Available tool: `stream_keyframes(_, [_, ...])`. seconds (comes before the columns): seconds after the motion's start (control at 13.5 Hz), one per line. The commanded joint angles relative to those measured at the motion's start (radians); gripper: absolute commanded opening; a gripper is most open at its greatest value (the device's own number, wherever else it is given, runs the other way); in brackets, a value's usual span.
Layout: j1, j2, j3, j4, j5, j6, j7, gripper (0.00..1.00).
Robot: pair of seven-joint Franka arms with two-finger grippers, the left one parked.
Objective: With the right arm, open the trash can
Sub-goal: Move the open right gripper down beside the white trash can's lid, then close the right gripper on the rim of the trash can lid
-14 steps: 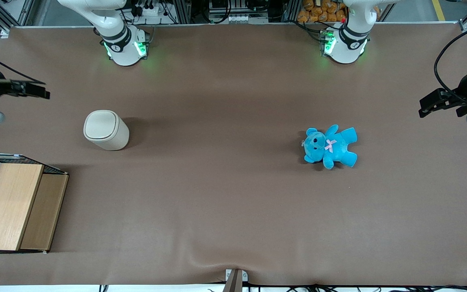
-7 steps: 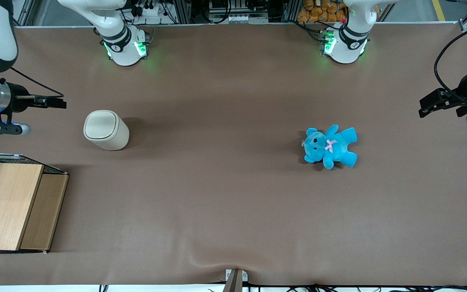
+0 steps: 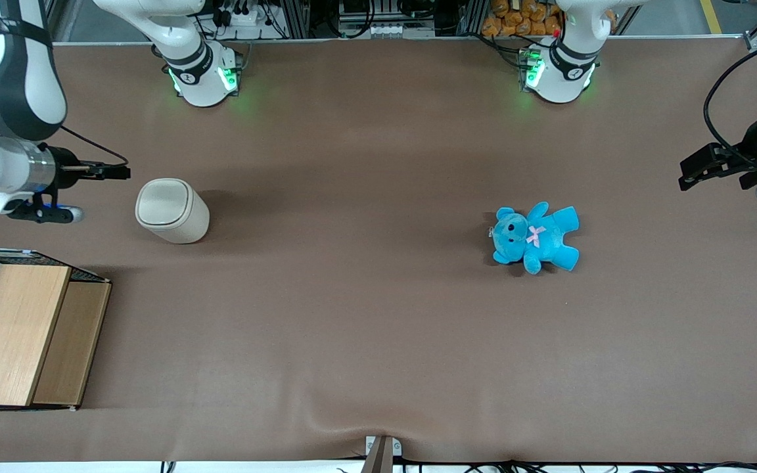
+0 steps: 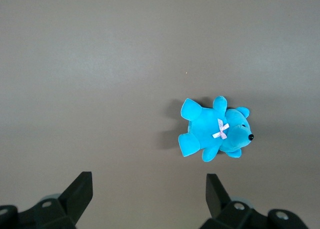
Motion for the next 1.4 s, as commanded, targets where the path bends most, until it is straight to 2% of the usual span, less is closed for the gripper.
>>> stream_keyframes(0.0, [0.001,-0.005,0.002,-0.040,-0.003,0.035,-0.011,1.00])
stream_keyframes(1.33, [0.027,0.100,0.002,-0.040,-0.003,0.107,-0.011,1.00])
